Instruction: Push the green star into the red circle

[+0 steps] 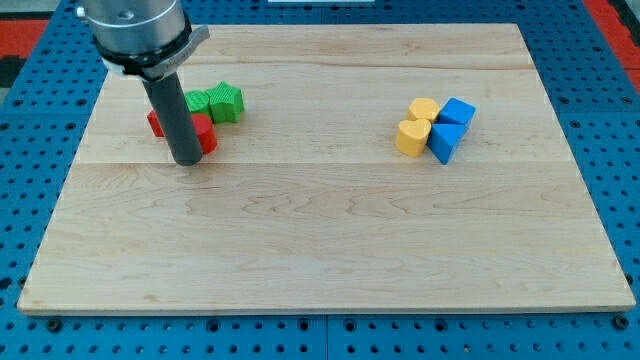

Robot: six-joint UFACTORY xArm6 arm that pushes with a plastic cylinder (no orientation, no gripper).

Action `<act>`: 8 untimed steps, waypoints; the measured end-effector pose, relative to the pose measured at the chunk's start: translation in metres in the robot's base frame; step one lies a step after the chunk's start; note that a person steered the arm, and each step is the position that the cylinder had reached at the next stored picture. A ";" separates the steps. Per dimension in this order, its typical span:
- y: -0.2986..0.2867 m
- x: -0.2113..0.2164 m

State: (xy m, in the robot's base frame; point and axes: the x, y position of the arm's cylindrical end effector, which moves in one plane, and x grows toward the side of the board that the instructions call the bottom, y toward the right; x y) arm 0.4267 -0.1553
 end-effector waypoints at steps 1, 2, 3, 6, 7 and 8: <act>0.012 0.011; 0.059 0.025; 0.084 -0.033; 0.036 -0.117; 0.027 -0.133; 0.013 -0.171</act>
State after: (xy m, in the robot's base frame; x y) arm 0.2561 -0.1423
